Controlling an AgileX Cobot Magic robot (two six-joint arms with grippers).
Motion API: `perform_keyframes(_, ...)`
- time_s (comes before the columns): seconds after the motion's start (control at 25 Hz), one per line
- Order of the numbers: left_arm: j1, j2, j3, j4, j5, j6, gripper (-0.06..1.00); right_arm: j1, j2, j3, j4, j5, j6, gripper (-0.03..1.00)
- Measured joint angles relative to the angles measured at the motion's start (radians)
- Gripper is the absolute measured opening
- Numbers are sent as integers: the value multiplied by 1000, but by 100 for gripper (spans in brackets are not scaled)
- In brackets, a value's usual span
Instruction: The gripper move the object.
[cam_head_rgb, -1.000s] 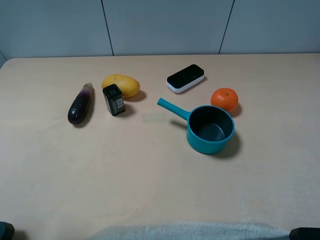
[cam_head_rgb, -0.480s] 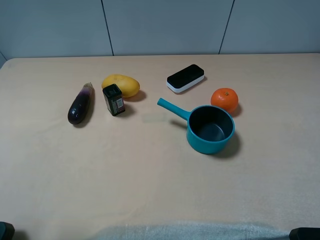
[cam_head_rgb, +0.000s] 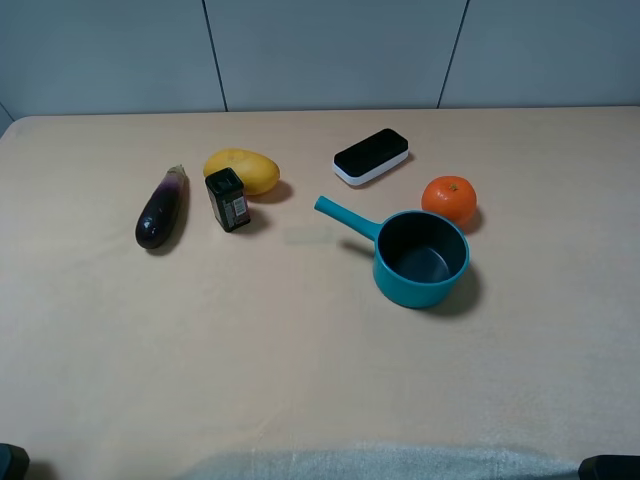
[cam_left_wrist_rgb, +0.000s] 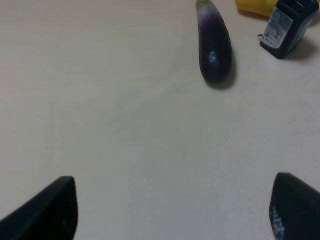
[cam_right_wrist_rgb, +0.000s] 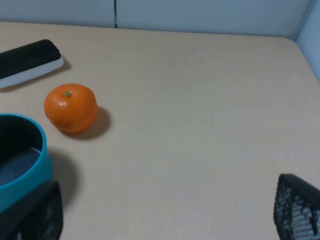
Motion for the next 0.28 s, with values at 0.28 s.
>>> perform_keyframes(0.28, 0, 0, 0, 0, 0, 0, 77, 0, 0, 0, 0, 0, 0, 64)
